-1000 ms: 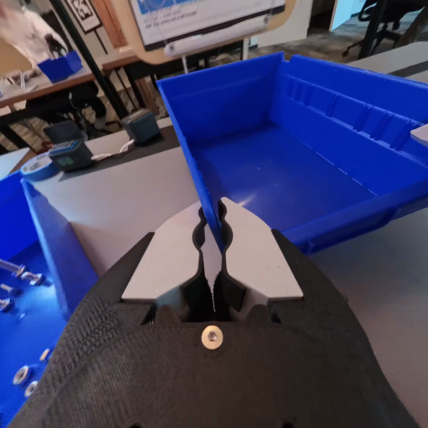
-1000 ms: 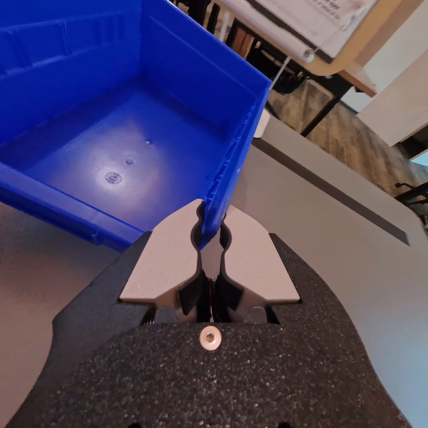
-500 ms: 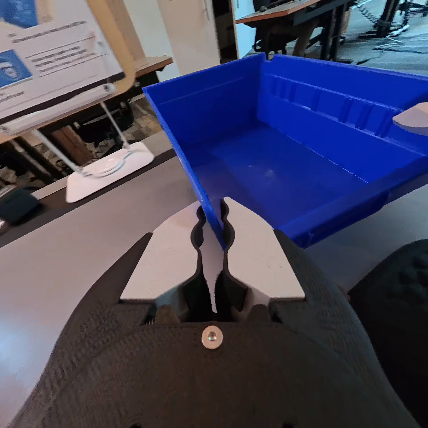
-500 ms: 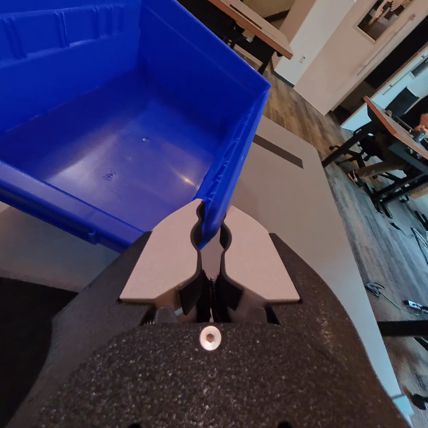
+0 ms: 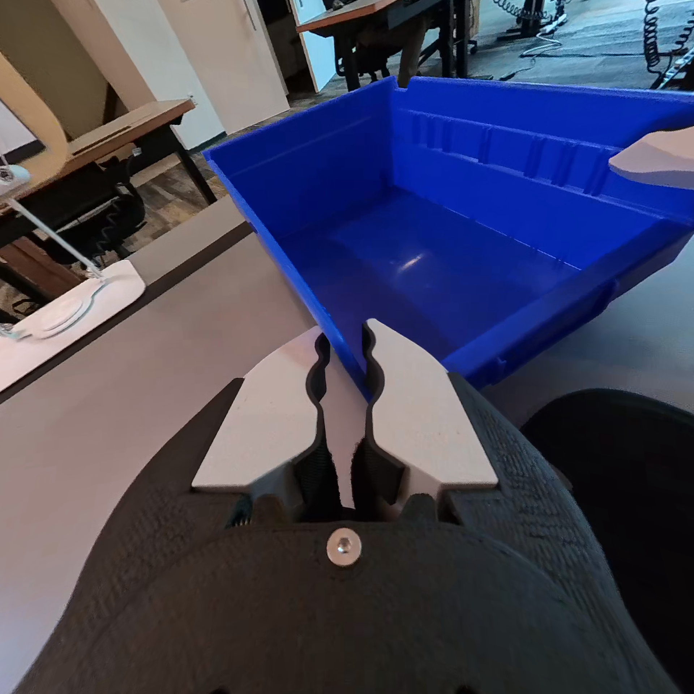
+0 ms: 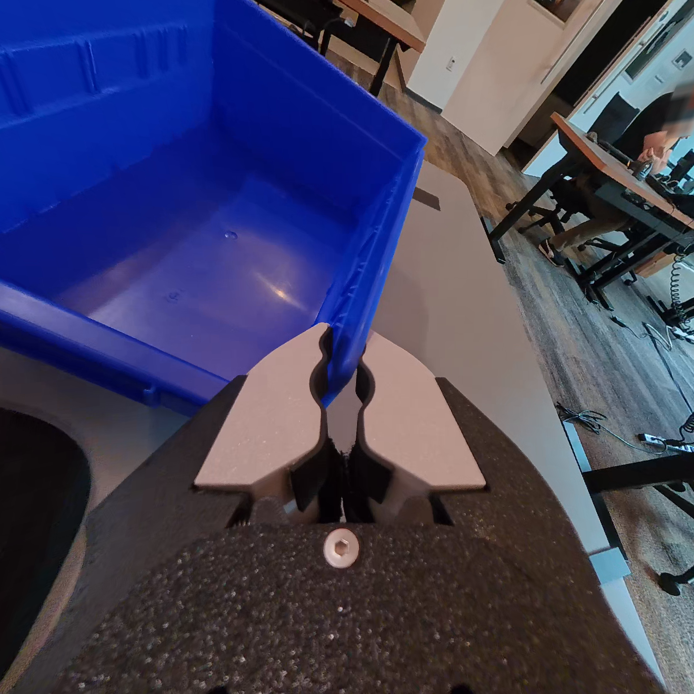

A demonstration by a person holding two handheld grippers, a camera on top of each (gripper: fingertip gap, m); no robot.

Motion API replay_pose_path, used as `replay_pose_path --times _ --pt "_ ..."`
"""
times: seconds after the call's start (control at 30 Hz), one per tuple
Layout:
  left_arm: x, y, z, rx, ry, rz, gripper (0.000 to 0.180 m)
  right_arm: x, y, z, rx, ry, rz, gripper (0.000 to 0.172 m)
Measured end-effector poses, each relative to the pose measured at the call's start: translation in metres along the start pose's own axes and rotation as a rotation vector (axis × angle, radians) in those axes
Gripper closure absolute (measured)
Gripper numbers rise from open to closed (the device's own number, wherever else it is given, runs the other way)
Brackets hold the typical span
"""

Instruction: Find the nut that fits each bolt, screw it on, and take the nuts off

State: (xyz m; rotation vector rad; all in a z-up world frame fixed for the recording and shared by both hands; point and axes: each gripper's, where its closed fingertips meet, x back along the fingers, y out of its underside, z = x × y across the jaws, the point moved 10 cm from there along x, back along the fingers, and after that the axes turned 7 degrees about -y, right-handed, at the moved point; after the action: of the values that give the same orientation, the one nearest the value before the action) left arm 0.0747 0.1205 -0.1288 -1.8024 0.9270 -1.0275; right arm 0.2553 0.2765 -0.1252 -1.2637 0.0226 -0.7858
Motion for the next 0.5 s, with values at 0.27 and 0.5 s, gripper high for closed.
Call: replay_pose_path --times 0.27,0.5 --pt "-0.004 0.010 0.010 0.084 0.123 -0.002 0.147 0.002 0.014 0.008 -0.033 0.018 0.007 0.160" --pt "0.047 0.003 -0.021 0.174 0.129 0.205 0.101 0.032 0.000 0.015 -0.120 0.123 0.199 0.088"
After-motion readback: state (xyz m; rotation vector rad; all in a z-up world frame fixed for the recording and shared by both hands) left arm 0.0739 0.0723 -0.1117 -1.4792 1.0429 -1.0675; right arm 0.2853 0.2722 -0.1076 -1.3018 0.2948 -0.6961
